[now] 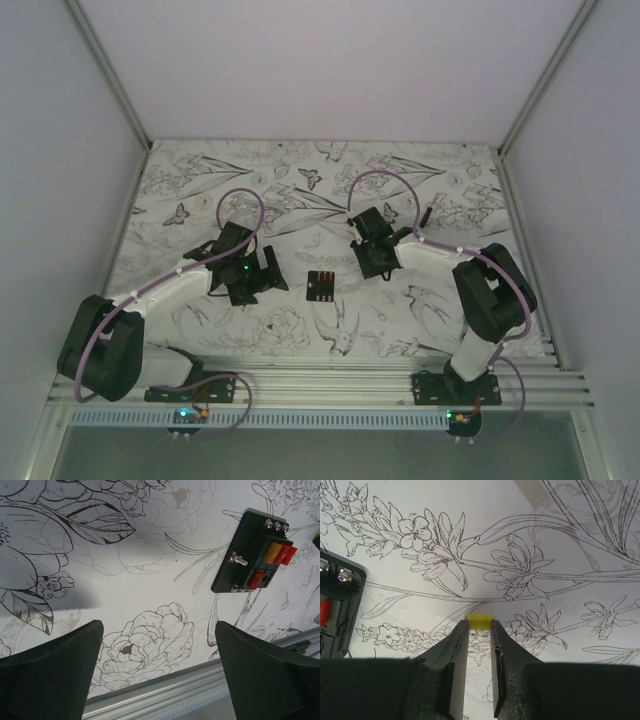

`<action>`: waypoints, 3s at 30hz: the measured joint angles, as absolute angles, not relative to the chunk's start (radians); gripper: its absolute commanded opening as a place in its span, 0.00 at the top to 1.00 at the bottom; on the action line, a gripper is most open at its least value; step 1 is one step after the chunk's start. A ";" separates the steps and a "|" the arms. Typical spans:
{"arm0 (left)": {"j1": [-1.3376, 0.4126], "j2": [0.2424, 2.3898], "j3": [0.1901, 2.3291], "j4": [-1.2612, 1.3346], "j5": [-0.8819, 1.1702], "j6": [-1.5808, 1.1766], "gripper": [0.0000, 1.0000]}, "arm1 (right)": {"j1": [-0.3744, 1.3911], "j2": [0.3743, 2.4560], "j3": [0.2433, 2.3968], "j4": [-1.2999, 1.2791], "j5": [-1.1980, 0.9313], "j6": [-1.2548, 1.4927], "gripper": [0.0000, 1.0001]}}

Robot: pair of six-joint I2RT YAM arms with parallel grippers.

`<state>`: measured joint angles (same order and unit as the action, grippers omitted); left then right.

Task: Snap on the fuse box
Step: Pick up the fuse from the center of the board.

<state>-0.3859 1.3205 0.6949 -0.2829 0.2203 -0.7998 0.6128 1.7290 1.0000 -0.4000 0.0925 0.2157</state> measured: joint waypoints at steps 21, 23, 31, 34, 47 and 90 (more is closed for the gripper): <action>-0.386 1.322 0.777 -0.237 0.317 -0.811 0.05 | 0.648 1.602 0.917 -0.342 0.073 0.168 0.63; -0.386 1.323 0.777 -0.237 0.317 -0.812 0.05 | 0.648 1.625 0.929 -0.355 0.097 0.178 0.60; -0.386 1.324 0.773 -0.236 0.316 -0.814 0.03 | 0.648 1.707 0.975 -0.378 0.131 0.216 0.59; -0.386 1.324 0.772 -0.236 0.316 -0.814 0.03 | 0.648 1.720 0.988 -0.378 0.134 0.223 0.60; -0.386 1.324 0.772 -0.236 0.316 -0.814 0.03 | 0.648 1.724 0.990 -0.386 0.134 0.257 0.69; -0.739 1.130 0.696 0.192 -0.121 -0.792 0.69 | 0.810 1.393 0.960 -0.017 0.058 0.763 0.75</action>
